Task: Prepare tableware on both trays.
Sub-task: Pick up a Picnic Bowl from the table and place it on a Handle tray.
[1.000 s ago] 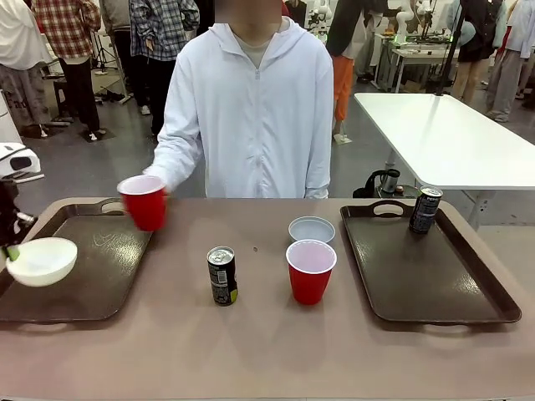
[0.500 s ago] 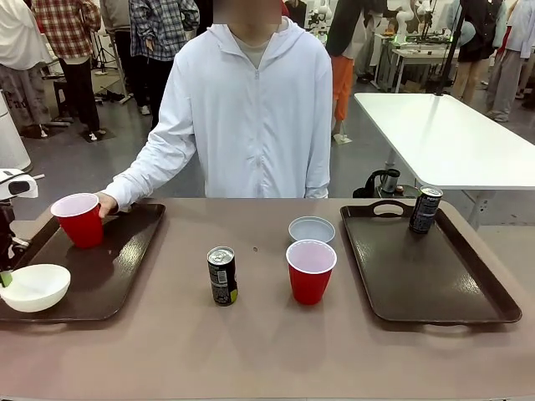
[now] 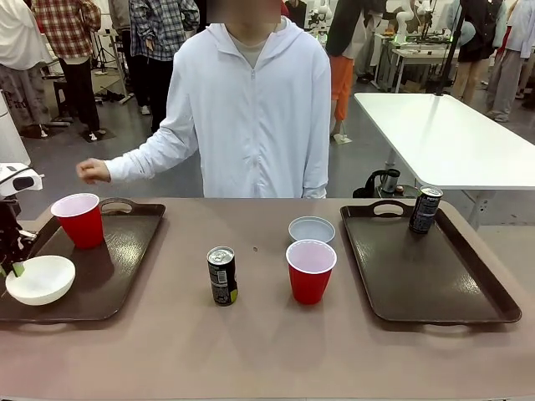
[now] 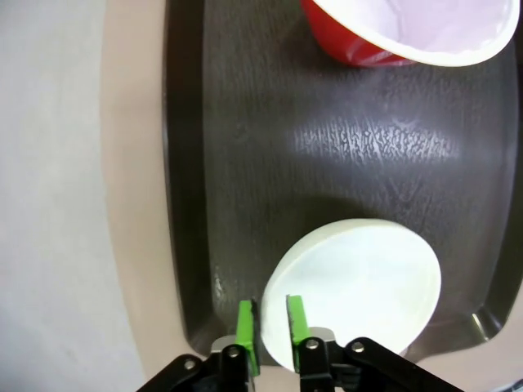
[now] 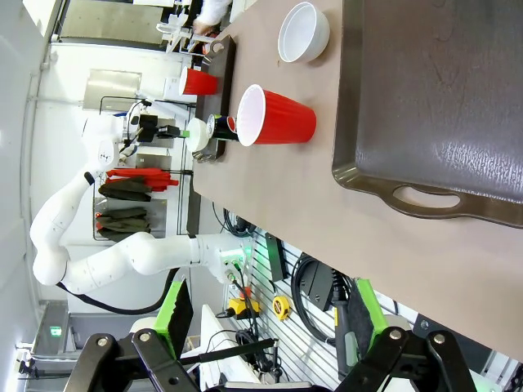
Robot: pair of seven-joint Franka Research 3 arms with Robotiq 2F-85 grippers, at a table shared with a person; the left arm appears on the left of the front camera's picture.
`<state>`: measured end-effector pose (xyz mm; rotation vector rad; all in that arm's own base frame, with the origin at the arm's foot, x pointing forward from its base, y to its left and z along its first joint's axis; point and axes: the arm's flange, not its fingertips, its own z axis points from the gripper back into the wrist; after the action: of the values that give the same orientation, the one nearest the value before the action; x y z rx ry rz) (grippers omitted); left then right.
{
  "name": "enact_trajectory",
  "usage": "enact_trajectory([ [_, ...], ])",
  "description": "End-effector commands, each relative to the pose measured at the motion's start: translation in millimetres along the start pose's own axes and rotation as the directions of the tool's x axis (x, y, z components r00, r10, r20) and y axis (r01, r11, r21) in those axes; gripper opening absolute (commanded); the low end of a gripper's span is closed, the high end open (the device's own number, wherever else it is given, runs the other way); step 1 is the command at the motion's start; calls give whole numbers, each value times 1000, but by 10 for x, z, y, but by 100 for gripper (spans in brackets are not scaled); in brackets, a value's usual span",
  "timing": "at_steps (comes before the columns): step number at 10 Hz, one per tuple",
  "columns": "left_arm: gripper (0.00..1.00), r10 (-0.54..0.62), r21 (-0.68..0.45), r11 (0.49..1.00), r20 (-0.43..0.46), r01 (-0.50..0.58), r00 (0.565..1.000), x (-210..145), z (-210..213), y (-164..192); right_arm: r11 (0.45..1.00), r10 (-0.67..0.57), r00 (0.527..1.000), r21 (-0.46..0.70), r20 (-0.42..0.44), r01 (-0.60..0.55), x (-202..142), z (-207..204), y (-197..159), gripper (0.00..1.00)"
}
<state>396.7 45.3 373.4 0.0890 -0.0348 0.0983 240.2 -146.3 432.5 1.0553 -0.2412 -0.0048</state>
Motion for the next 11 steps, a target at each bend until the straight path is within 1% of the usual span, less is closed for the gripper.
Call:
enact_trajectory([
  [1, 100, 24, 3, 1000, 13, -24, 1000, -21, -40, -76, 1000, 16, 1000, 24, 14, -16, 18, 7, 0, 100],
  [2, 88, 23, -19, 1000, 10, -23, 1000, -31, 6, -98, 1000, 16, 1000, 24, 14, -16, 18, 7, 0, 100],
  [3, 100, 13, -32, 999, 16, -13, 1000, -66, 87, -139, 1000, 16, 1000, 24, 14, -16, 18, 7, 0, 100],
  [5, 100, -18, -59, 998, 38, 20, 999, -250, 397, -278, 1000, 16, 1000, 24, 14, -16, 18, 7, 0, 100],
  [6, 71, -47, -66, 997, 53, 51, 997, -378, 560, -369, 1000, 16, 1000, 24, 14, -16, 18, 7, 0, 100],
  [9, 100, -123, -119, 984, 76, 131, 990, -771, 1018, -604, 1000, 16, 1000, 24, 14, -16, 18, 7, 0, 100],
  [10, 100, -149, -135, 978, 88, 160, 985, -910, 1130, -627, 1000, 16, 1000, 24, 14, -16, 18, 7, 0, 100],
  [11, 100, -152, -151, 974, 97, 166, 984, -994, 1224, -640, 1000, 16, 1000, 24, 14, -16, 18, 7, 0, 100],
])
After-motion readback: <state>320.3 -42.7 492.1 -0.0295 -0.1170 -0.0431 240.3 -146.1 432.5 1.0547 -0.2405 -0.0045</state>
